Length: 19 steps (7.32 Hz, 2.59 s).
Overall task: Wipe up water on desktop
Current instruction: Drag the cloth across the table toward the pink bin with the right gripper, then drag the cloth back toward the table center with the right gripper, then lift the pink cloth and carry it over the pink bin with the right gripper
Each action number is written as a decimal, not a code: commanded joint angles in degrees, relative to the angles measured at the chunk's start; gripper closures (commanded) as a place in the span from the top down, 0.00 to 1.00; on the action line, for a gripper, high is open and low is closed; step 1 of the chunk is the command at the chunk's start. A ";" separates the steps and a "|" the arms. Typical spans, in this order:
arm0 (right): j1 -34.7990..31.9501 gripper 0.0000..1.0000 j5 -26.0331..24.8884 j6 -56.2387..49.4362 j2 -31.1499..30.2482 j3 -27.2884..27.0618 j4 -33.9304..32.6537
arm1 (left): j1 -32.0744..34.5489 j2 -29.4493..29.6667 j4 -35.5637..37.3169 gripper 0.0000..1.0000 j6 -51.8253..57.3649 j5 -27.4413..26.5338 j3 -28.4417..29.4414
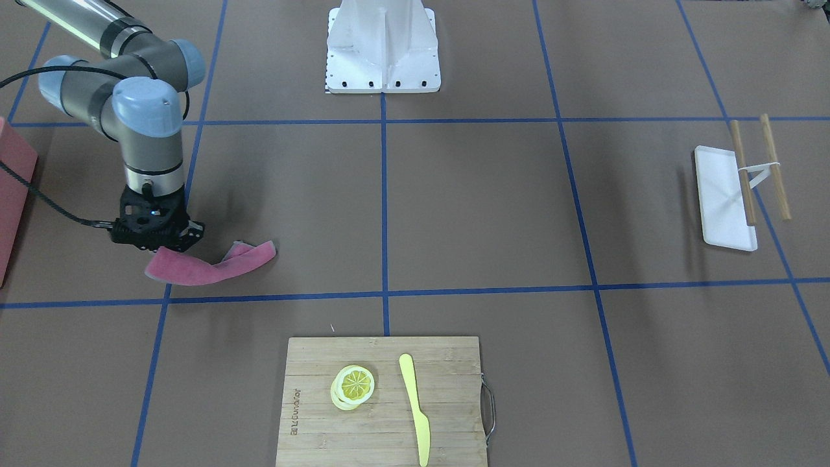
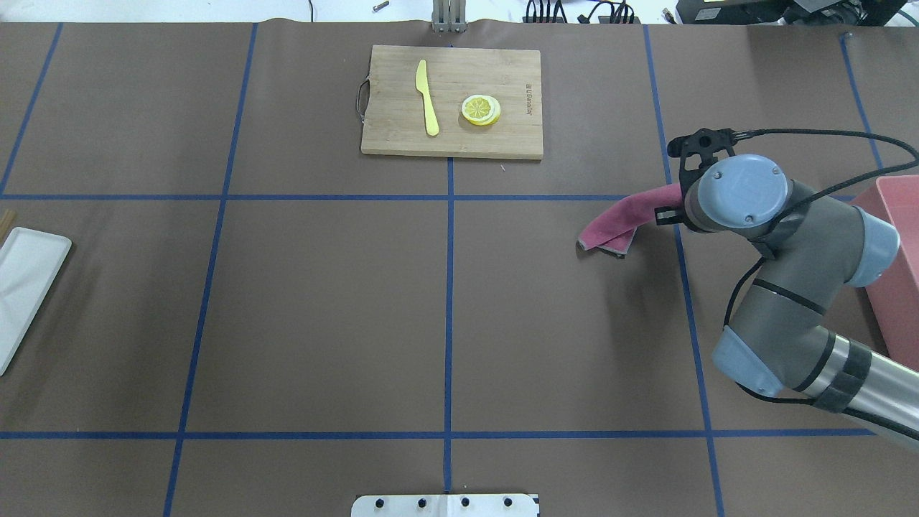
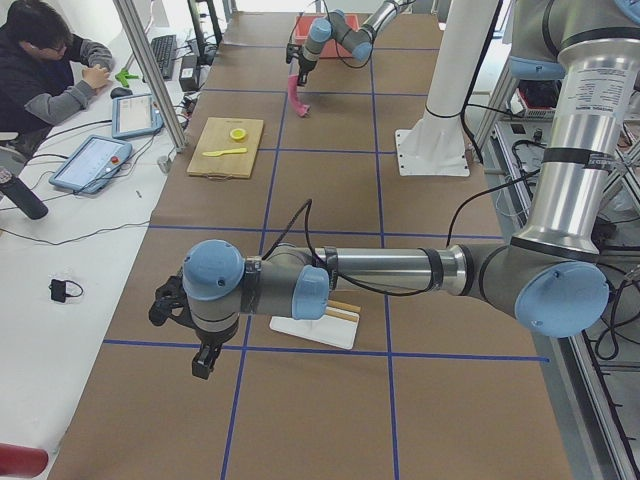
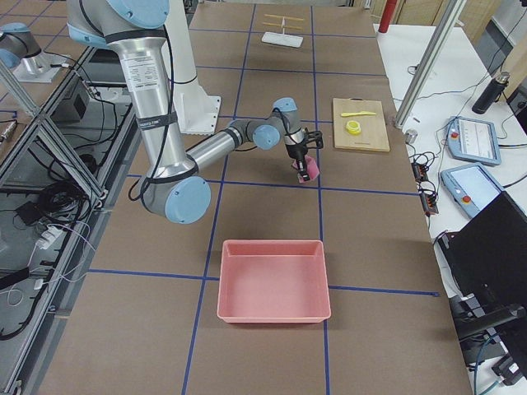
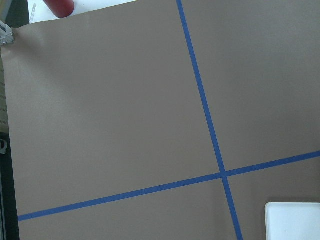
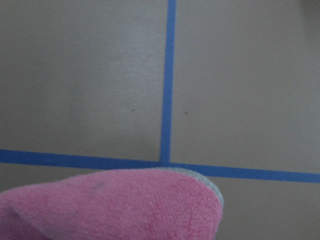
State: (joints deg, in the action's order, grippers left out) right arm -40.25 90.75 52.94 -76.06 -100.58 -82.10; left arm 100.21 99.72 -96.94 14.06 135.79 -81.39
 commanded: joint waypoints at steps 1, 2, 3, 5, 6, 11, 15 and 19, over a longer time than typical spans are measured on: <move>-2.02 0.00 0.22 -5.11 -3.47 -0.50 0.10 | -0.01 0.04 0.00 0.98 0.00 0.00 0.09; -1.77 0.00 0.22 -4.26 -1.48 -0.15 0.01 | -0.01 0.04 0.00 0.98 0.00 0.00 0.09; -1.59 0.00 0.74 -2.51 2.81 1.94 0.01 | -0.01 0.04 0.00 0.98 0.00 0.00 0.09; 1.91 0.00 1.27 6.26 13.09 9.31 -0.08 | -0.01 0.04 0.08 0.98 0.00 0.00 0.17; 3.93 0.00 1.27 10.82 16.79 10.22 -0.16 | -0.01 0.04 0.00 0.98 0.00 0.00 0.17; 15.36 0.00 -3.72 29.92 34.01 15.91 -3.41 | -0.01 -0.05 0.08 0.98 0.09 0.00 0.26; 13.90 0.00 -3.40 29.26 38.45 15.98 -9.96 | -0.01 -0.75 0.00 0.98 0.17 0.00 0.09; 1.10 0.00 9.40 11.19 22.67 -12.85 -26.70 | -0.19 -0.84 0.70 0.98 -3.05 0.00 0.52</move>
State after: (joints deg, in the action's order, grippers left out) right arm -33.51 95.26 70.96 -47.89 -106.33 -106.09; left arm 100.15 98.94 -96.50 13.19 135.79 -81.05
